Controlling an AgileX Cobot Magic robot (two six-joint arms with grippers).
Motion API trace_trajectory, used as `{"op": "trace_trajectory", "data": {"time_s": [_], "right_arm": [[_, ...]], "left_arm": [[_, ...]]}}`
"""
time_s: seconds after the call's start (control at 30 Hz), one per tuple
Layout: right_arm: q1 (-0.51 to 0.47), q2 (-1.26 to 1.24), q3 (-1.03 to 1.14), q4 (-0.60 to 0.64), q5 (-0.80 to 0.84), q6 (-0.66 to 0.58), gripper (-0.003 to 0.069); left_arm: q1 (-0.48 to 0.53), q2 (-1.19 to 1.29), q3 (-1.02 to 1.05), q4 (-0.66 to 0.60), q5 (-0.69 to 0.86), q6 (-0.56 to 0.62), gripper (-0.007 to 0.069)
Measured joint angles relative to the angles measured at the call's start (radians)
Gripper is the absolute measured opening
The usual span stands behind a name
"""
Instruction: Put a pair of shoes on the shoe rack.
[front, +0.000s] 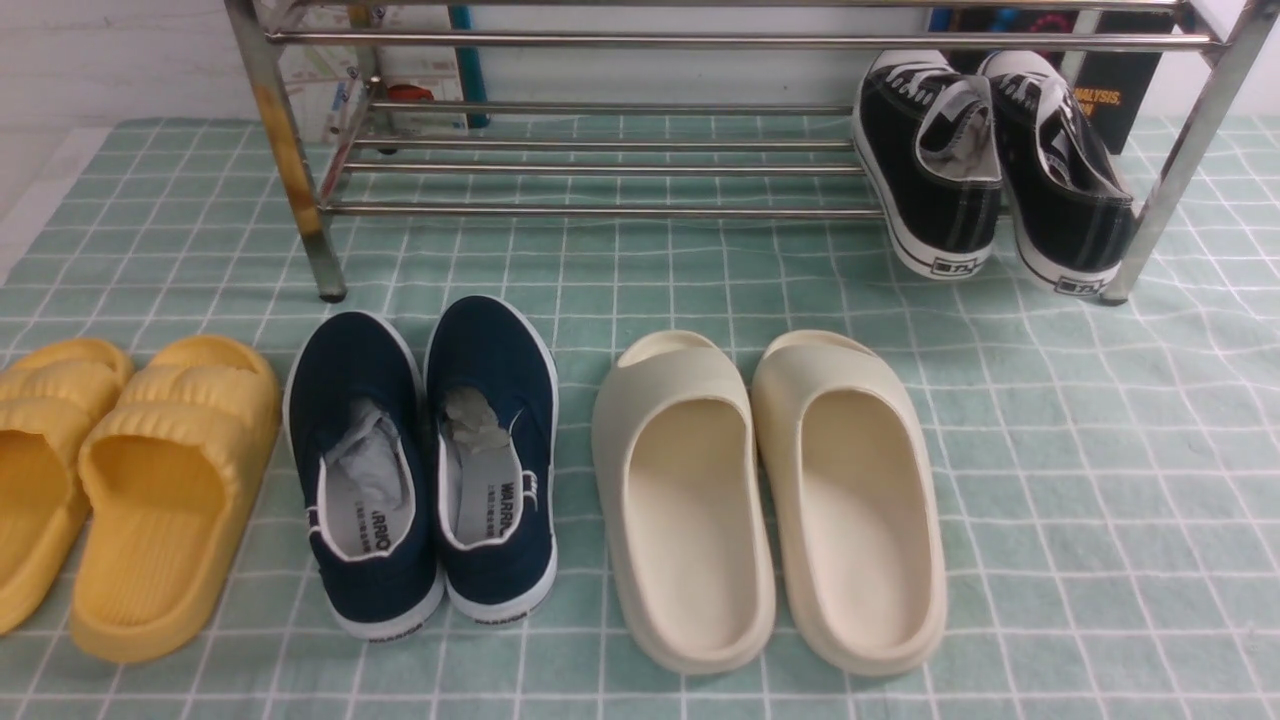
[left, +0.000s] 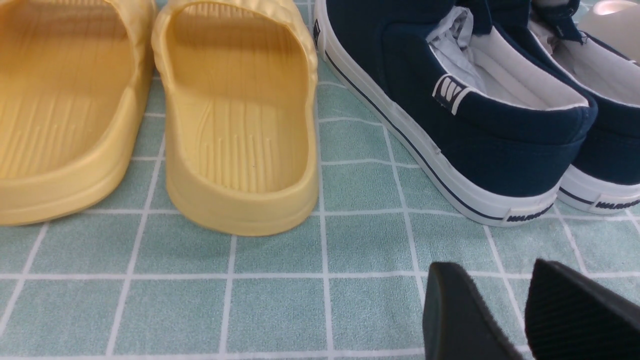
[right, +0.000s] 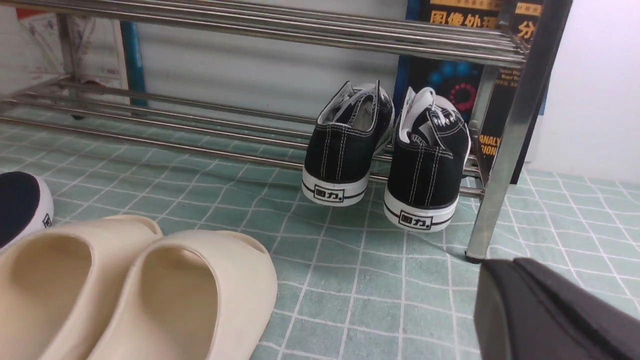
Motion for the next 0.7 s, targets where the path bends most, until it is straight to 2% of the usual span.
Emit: {"op": "trace_trajectory", "data": {"time_s": [0.53,0.7], "right_arm": [[0.000,-0.067,0.025,-0.002,-0.050,0.007,0.0004],[0.000,-0.143,0.101,-0.004,-0.071,0.007,0.0005]], "left_arm": [[0.000,0.000,0.000,0.000,0.000,0.000,0.0235],[0.000,0.000,0.000,0.000,0.000,0.000,0.0235]]}}
